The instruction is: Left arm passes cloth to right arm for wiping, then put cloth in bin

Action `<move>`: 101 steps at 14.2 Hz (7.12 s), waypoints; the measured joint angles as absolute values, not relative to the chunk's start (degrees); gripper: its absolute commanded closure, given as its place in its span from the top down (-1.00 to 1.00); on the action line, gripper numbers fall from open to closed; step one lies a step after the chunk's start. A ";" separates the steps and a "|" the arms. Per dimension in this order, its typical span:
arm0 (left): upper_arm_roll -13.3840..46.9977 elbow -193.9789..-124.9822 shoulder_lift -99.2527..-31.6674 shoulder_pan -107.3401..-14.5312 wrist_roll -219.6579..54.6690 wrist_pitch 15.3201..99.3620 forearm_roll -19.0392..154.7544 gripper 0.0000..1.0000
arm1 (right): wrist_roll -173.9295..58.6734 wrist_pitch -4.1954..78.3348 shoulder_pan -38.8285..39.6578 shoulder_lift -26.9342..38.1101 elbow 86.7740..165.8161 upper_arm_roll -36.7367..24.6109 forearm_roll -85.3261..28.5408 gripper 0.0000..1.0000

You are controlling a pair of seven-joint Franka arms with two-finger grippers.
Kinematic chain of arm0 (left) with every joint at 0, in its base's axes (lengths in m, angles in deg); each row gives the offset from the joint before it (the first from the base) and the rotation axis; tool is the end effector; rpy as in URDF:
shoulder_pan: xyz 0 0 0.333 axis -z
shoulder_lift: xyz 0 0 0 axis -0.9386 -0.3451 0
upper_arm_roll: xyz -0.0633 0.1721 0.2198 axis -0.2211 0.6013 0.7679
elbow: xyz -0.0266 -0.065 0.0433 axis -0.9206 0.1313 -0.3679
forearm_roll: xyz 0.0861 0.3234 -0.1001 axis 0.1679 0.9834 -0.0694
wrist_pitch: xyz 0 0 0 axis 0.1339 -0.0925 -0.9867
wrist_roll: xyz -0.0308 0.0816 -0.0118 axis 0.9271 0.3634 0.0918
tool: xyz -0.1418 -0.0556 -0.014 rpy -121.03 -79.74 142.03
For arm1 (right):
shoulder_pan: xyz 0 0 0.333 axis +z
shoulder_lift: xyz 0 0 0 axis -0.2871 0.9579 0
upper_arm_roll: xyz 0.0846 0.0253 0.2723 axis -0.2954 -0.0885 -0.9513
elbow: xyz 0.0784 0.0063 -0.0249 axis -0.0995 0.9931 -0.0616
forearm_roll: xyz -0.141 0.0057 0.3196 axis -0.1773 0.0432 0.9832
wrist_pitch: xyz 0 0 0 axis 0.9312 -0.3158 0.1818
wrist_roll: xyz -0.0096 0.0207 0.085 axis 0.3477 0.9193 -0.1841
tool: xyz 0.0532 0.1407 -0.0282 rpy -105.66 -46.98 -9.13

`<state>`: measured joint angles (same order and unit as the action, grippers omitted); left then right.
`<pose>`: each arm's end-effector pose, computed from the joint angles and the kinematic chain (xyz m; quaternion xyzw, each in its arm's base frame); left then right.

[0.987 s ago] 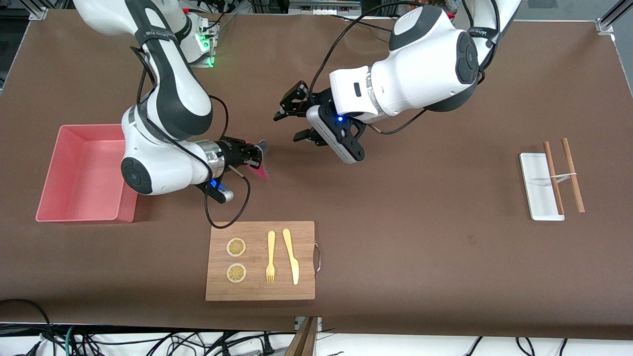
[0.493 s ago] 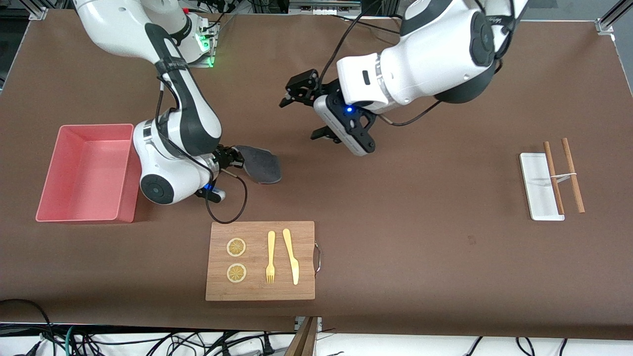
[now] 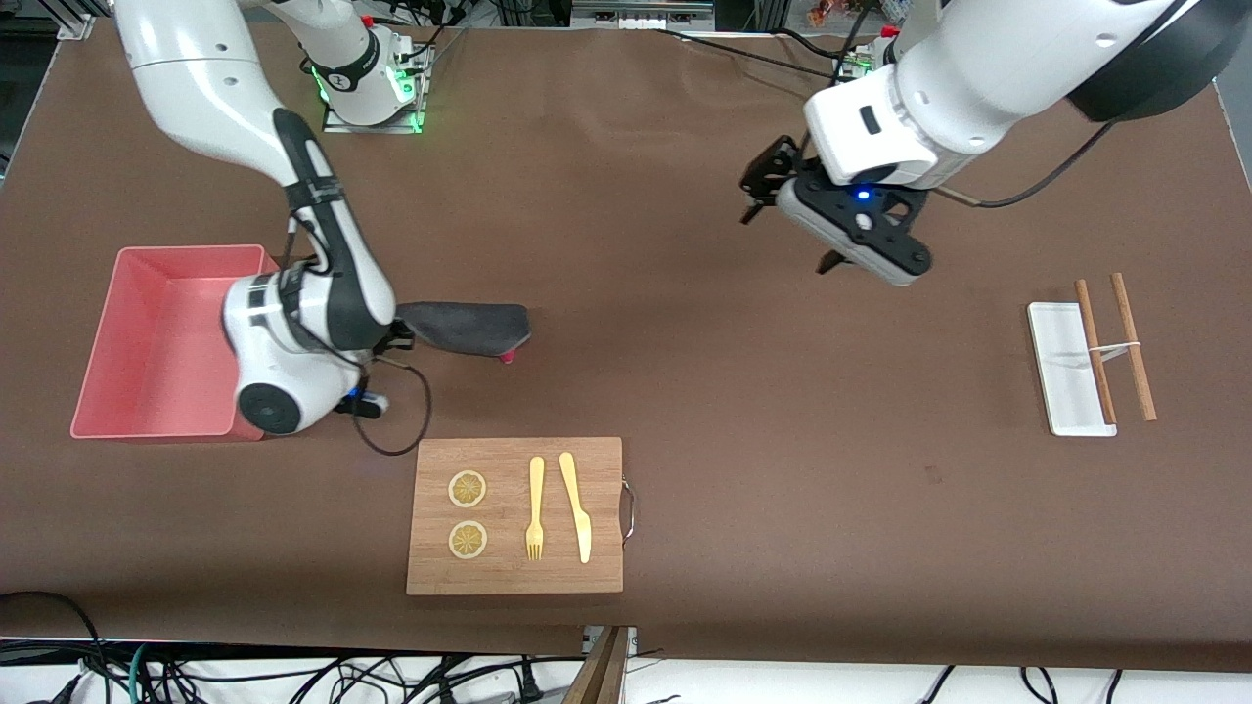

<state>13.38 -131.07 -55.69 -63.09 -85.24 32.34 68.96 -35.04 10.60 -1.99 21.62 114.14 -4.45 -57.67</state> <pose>0.5226 -0.2716 0.5548 0.9702 -0.2044 0.0181 0.1286 0.5386 0.0975 0.1941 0.9429 -0.1011 -0.3138 0.0475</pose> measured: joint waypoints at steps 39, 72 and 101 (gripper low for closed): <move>31.69 -152.68 -41.15 -64.48 -83.57 32.50 76.50 1.00 | 2.88 40.81 4.59 28.21 104.60 -21.64 -52.59 -1.00; 30.30 -152.68 -41.16 -64.62 -83.57 32.73 76.50 1.00 | -57.80 -4.48 -6.41 13.51 93.73 2.10 -63.83 -1.00; 30.42 -152.67 -41.16 -64.76 -83.57 32.77 76.50 1.00 | -79.00 22.59 -13.06 16.04 119.27 8.05 -68.06 -1.00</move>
<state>30.42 -152.67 -41.16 -64.76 -83.57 32.77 76.50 -79.00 22.59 -13.06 16.04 119.27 8.05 -68.06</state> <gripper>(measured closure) 0.000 0.982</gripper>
